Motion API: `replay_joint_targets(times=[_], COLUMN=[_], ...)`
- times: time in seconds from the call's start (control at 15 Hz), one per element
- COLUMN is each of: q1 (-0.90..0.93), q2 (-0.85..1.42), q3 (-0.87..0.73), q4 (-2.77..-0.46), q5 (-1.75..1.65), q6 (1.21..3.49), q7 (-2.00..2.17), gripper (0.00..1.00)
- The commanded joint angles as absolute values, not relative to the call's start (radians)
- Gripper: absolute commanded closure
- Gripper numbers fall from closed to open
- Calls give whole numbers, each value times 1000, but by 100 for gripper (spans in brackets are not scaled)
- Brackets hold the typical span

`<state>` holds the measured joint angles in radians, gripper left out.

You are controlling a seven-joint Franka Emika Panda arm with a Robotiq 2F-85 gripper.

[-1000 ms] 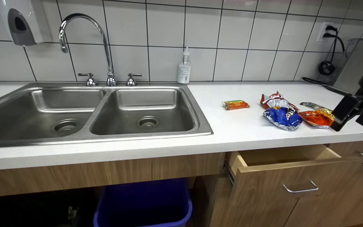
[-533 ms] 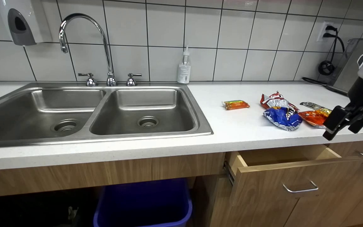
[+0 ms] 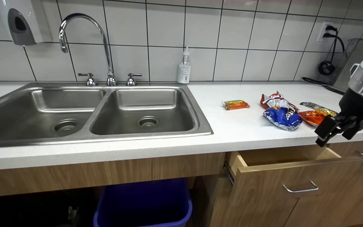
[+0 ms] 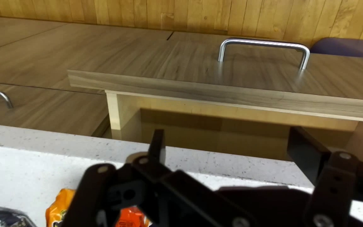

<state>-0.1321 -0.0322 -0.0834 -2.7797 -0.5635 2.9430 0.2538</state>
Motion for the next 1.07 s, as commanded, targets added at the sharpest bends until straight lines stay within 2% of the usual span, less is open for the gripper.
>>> replay_joint_targets(times=[0.0, 1.0], q1=[-139, -124], q2=[15, 213], q3=[-81, -72], q4=[-2757, -2654], q5=[-647, -585], q6=[2977, 2999], q7=[372, 396], gripper=[0, 0])
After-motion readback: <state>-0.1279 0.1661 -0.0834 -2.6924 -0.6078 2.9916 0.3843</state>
